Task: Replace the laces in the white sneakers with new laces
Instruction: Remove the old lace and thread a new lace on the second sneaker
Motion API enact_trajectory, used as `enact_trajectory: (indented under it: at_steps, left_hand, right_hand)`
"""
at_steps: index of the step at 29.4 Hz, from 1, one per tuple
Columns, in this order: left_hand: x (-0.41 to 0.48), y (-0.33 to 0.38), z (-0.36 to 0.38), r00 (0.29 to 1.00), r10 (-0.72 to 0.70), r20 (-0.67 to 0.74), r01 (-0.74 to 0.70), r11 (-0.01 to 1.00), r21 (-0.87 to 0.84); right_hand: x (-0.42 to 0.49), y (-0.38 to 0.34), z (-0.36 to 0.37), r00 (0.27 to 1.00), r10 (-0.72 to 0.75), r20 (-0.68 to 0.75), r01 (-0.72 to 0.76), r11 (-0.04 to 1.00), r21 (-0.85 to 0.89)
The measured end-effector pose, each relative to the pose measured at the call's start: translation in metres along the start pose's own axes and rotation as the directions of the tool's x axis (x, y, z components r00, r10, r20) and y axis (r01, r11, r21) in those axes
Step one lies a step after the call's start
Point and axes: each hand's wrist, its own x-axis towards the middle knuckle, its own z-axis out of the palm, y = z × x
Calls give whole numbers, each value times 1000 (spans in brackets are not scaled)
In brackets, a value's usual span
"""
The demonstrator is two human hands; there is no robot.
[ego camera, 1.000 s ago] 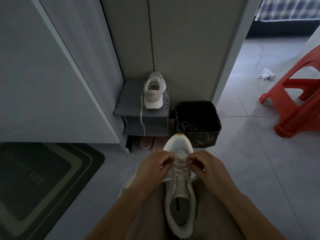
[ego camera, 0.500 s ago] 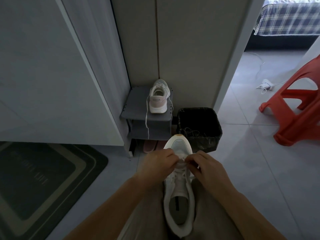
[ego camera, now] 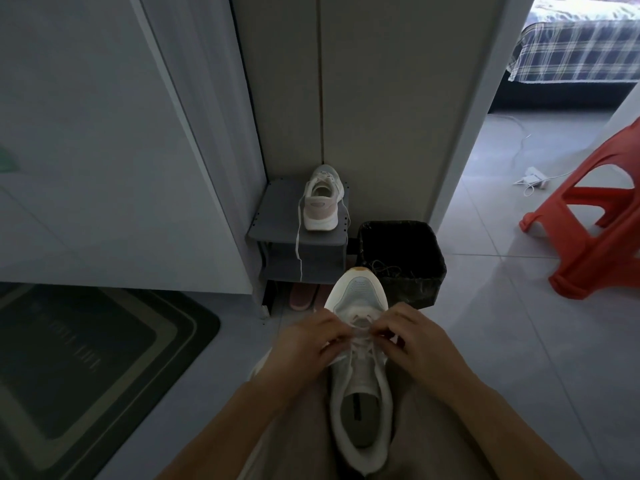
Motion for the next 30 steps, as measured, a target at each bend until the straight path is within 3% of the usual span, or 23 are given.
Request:
enact_trajectory:
  at_steps: [3,5,9,13,23,27,30]
  left_hand:
    - [9,4,-6,990,92,108,-109,981,158]
    - [15,10,-11,983,89,158,-116,979,170]
    - [5,14,-13,969,-174,173,174,985,17]
    - [-15,17,-8,924,-323,206,354,926,-135]
    - [-27,20,-12,891,-404,207,433,894,-119]
    - [-28,19,-21,932,-359,55,362,930,-67]
    - [-21,28,-24,942,-327,-81,322,944,-67]
  right_hand:
    - [5,-4,-7,999,-18,44,24,990,-140]
    - [7,-6,-10,997,7,75,5,987,-163]
    - [-3,-3,-13,988,106,109,-102,994,-46]
    - [-14,-5,-12,977,63,205,-60,998,-19]
    - [-14,-12,-28,933,164,320,-132,984,-120]
    - [-15,-12,-64,922,249,296,-123,914,-387]
    - [-10,-23,-95,880,290,376,-191,941,-279]
